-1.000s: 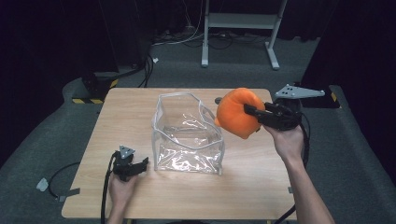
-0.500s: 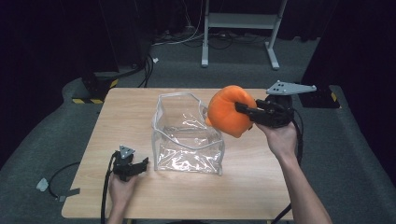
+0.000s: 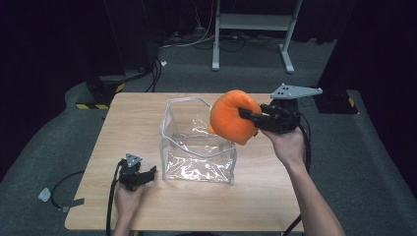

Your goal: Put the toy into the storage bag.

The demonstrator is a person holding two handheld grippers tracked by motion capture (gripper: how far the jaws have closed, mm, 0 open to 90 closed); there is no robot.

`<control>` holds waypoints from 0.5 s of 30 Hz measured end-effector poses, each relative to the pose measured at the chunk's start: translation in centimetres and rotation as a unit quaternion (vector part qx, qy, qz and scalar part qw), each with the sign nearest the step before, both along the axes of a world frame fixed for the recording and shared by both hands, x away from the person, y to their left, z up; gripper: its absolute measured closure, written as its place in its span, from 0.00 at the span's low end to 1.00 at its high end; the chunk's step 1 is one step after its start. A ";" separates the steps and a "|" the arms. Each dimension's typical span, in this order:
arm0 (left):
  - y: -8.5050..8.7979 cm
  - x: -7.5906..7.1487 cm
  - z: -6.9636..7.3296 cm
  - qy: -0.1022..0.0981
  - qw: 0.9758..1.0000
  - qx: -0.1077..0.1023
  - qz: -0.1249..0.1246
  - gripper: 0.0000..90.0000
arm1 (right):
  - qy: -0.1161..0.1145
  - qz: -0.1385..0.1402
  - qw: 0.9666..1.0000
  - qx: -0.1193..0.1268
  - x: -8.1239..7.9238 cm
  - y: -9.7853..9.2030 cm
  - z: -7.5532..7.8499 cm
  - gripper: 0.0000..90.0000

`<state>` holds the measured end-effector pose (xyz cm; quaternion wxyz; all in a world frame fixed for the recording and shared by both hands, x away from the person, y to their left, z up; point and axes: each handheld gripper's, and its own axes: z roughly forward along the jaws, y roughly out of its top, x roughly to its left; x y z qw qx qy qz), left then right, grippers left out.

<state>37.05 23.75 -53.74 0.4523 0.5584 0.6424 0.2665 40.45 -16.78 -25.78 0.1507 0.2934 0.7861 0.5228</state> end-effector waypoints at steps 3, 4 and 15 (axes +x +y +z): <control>0.0 0.0 0.0 0.000 1.000 0.001 -0.001 0.29 | 0.000 0.005 1.000 -0.001 0.0 0.3 0.0 0.73; 0.0 0.0 0.0 0.000 1.000 0.001 -0.001 0.29 | 0.000 0.006 1.000 -0.001 0.0 0.5 0.0 0.73; 0.0 0.0 0.0 0.000 1.000 0.001 -0.001 0.29 | 0.000 0.021 1.000 -0.004 0.1 2.0 0.2 0.73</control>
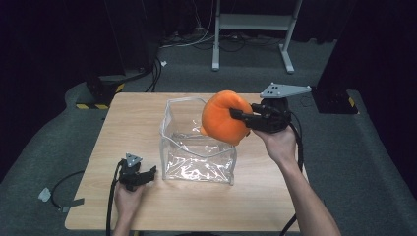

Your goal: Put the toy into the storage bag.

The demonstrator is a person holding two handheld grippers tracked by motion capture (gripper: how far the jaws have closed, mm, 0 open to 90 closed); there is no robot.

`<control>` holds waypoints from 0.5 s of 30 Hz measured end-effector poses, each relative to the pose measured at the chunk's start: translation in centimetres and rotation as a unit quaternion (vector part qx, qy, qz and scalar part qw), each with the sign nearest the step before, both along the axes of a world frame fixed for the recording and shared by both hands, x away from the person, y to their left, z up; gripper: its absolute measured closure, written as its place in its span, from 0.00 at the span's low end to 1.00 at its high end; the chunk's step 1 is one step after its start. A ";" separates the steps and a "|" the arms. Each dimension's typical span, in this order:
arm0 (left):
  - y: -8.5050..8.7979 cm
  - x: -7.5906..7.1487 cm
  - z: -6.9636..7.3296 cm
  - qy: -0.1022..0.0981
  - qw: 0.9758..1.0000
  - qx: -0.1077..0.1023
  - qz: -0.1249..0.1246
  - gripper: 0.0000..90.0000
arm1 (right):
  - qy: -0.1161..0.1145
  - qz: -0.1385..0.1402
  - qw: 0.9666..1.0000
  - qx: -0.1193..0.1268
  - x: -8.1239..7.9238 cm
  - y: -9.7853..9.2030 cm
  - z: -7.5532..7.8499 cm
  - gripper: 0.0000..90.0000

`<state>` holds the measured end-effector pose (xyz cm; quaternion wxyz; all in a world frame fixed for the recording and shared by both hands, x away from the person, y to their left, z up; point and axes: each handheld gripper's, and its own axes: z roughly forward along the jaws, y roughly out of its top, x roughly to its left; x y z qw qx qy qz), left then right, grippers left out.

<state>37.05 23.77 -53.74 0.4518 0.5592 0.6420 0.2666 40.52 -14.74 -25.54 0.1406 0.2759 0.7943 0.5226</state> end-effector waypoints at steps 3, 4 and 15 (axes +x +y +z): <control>0.0 0.0 0.0 0.000 1.000 0.000 0.000 0.29 | 0.000 0.005 1.000 0.000 0.0 0.6 0.1 0.73; 0.0 0.0 0.0 0.000 1.000 0.000 0.000 0.29 | 0.000 0.007 1.000 0.000 0.1 0.7 0.1 0.73; 0.0 0.0 0.0 0.000 1.000 0.000 0.000 0.29 | 0.001 0.018 1.000 -0.003 0.2 2.2 0.0 0.73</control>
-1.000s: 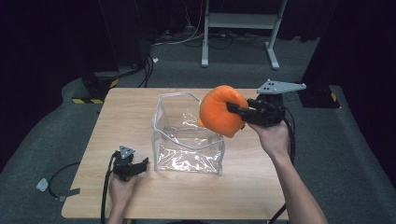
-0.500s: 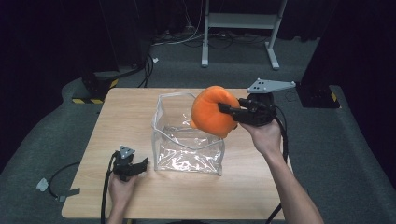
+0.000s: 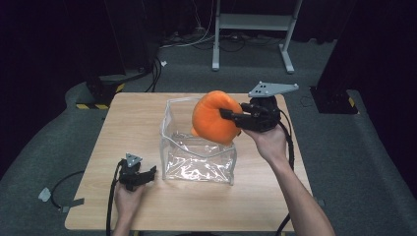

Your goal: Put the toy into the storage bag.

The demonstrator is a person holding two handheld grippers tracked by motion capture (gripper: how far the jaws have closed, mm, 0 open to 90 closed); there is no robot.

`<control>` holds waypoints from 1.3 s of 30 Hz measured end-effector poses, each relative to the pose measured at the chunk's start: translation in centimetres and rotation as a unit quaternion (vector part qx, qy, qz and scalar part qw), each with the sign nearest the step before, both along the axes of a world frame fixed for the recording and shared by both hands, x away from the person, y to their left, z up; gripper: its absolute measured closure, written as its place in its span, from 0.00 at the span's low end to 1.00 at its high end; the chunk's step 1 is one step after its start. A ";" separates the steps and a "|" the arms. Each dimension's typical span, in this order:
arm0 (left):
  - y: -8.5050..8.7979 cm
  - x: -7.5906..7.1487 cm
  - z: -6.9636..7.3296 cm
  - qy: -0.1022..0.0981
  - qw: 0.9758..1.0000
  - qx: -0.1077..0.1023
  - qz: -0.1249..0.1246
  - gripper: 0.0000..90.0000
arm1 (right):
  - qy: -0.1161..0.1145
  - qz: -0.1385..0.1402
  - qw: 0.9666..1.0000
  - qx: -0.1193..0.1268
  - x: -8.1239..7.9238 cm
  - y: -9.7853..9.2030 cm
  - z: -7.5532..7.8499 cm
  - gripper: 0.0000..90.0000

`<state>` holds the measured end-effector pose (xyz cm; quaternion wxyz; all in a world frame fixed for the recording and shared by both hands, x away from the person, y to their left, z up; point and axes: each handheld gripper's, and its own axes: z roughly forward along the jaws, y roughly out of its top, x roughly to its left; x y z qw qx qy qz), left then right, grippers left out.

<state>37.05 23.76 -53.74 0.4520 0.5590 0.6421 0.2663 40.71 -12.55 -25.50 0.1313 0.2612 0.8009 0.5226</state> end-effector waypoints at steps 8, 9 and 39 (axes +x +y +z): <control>0.0 0.0 0.0 0.001 1.000 0.002 -0.001 0.29 | -0.002 0.009 1.000 -0.006 0.0 1.1 -0.1 0.72; 0.0 0.0 0.0 0.001 1.000 0.002 -0.001 0.29 | -0.002 0.010 1.000 -0.005 0.0 1.2 -0.1 0.72; 0.0 0.0 0.0 0.001 1.000 0.001 -0.002 0.28 | 0.010 0.024 0.999 -0.035 0.9 5.1 -1.9 0.72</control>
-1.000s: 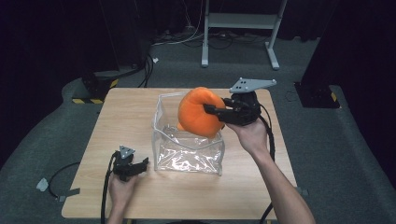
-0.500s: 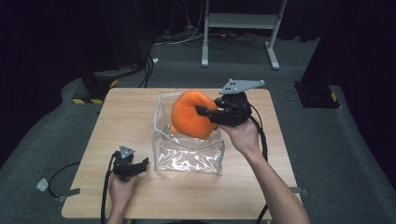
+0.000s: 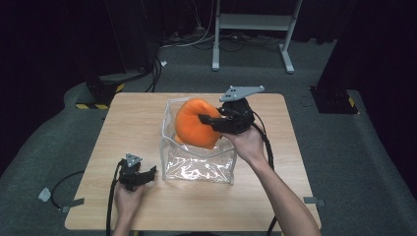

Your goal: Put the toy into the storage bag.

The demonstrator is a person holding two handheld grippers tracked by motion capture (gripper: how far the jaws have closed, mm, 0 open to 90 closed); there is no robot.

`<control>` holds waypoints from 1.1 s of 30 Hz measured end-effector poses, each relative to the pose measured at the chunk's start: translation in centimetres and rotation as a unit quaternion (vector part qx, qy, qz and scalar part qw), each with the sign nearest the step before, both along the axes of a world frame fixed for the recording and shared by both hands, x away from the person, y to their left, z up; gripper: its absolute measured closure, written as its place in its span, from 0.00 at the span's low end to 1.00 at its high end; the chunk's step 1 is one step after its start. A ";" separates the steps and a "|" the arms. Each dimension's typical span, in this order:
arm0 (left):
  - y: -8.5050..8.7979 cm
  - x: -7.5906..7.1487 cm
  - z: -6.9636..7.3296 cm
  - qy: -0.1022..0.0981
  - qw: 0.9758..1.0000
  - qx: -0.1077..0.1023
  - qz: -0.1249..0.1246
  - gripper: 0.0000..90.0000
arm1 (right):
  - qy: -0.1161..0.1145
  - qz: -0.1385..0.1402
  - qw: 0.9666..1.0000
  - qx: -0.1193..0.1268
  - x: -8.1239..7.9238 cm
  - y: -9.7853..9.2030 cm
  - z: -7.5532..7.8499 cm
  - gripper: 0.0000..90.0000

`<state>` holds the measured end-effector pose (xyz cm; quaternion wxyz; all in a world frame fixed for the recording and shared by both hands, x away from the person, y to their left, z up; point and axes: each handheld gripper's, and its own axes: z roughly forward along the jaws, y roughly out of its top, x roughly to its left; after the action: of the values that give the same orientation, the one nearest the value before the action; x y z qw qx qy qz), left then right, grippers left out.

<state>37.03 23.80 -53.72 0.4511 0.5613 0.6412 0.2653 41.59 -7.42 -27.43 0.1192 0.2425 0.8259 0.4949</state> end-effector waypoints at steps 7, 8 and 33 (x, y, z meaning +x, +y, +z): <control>0.0 0.0 0.0 0.000 1.000 0.001 -0.001 0.28 | 0.002 0.000 1.000 -0.004 0.1 0.2 -0.3 0.72; 0.0 0.0 0.0 0.000 1.000 0.001 -0.001 0.28 | 0.005 -0.002 1.000 -0.006 0.0 0.3 -0.5 0.71; 0.0 0.0 0.0 0.000 1.000 0.001 0.000 0.28 | 0.023 -0.007 0.999 -0.027 -0.1 0.1 -3.4 0.70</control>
<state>37.03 23.80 -53.73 0.4508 0.5616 0.6409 0.2656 41.51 -7.30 -30.85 0.1097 0.2568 0.8395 0.4661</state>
